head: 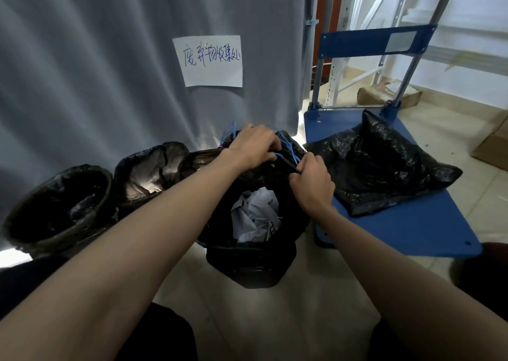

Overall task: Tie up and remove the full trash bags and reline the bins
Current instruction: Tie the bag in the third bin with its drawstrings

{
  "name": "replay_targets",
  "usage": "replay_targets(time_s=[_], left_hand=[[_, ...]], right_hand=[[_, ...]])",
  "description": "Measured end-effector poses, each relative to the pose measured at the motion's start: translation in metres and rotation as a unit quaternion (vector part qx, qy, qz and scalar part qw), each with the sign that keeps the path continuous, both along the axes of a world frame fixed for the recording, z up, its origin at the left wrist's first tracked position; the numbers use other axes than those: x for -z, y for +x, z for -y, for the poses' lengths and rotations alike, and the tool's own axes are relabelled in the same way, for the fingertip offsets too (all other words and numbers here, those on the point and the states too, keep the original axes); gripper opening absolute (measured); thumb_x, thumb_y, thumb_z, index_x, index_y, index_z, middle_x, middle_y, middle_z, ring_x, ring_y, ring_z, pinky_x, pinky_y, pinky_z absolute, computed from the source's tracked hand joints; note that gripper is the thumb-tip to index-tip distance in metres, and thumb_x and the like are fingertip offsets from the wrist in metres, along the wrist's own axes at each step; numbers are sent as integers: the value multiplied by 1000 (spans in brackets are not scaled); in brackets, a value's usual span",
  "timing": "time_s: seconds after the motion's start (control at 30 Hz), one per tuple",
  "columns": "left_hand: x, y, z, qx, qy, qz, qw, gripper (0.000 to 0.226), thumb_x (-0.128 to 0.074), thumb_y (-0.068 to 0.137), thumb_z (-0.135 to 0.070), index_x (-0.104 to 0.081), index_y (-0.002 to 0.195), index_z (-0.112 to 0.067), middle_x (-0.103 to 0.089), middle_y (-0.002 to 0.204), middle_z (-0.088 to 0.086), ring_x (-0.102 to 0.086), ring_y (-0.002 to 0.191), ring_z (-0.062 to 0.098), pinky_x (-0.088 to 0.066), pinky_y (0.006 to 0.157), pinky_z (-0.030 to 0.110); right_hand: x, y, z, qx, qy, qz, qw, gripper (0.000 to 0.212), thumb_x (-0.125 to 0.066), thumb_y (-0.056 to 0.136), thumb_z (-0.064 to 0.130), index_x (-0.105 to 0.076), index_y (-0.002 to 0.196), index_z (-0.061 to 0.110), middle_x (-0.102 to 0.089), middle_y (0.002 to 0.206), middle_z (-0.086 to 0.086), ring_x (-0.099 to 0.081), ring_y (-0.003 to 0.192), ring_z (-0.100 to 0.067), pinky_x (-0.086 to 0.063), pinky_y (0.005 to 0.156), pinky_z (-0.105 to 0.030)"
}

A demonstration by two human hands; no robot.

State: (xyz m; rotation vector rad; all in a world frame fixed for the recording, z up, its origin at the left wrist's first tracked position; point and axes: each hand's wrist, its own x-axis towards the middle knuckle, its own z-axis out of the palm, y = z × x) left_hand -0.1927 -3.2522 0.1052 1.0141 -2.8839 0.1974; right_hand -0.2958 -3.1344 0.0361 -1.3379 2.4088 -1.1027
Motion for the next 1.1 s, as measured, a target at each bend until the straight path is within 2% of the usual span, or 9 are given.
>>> replay_targets(time_s=[0.2,0.27,0.33,0.43,0.67,0.8,0.9,1.0,1.1], left_hand=[[-8,1,3,27,-34,-33,999,8,-65,87,-27,-71,91,-24,-71,94,-4,-62,95,21,-33,84,31],[-12,3,3,39,-42,-36,998,11,-62,89,-26,-70,96,-24,-70,100,-3,-61,100,21,-33,85,32],[-15,6,1,45,-54,-40,997,14,-59,91,-27,-68,99,-23,-68,104,-3,-60,104,21,-34,86,33],[-22,13,-2,34,-58,-88,994,11,-58,91,-26,-66,96,-20,-69,101,0,-59,101,24,-34,82,33],[-37,26,0,-86,55,-255,961,4,-66,82,-20,-67,78,-19,-67,75,-5,-63,77,19,-50,75,32],[-36,28,-2,-101,96,-343,929,9,-67,83,-22,-66,75,-25,-67,71,-10,-64,71,13,-55,72,34],[-34,29,-7,-67,131,-338,929,8,-70,85,-23,-67,77,-25,-68,72,-10,-64,71,7,-51,72,27],[-35,28,-9,-31,149,-320,935,4,-70,84,-22,-70,81,-19,-70,77,-5,-64,75,7,-47,75,21],[-34,25,-11,-3,157,-328,932,4,-70,82,-17,-71,84,-14,-71,78,-4,-64,74,8,-45,71,15]], right_hand=[[-4,-1,20,-53,16,33,998,29,-70,77,34,-60,103,26,-58,102,4,-56,95,-20,-39,70,-32],[-5,2,30,-65,25,28,997,12,-70,79,33,-64,87,26,-61,84,6,-61,86,-22,-38,64,-30],[-4,7,36,-50,26,29,998,26,-69,81,29,-51,65,18,-55,67,5,-61,76,-25,-37,60,-30],[-2,12,42,-30,31,36,998,35,-70,82,25,-44,60,15,-55,66,1,-59,74,-27,-38,61,-31],[-1,16,48,-47,41,34,997,17,-70,84,20,-60,73,11,-64,77,-5,-57,75,-26,-38,62,-31],[4,12,46,-51,62,57,995,27,-71,85,17,-51,66,13,-63,78,-6,-62,78,-27,-41,62,-32],[8,11,40,-63,69,41,995,14,-71,85,22,-60,80,14,-63,88,-5,-63,85,-27,-43,65,-32],[1,16,37,-82,-10,32,996,28,-73,81,34,-61,104,23,-55,97,1,-54,84,-18,-41,67,-32],[-13,19,39,-82,-83,43,992,15,-70,84,33,-66,93,22,-56,83,5,-55,76,-13,-39,62,-29]])
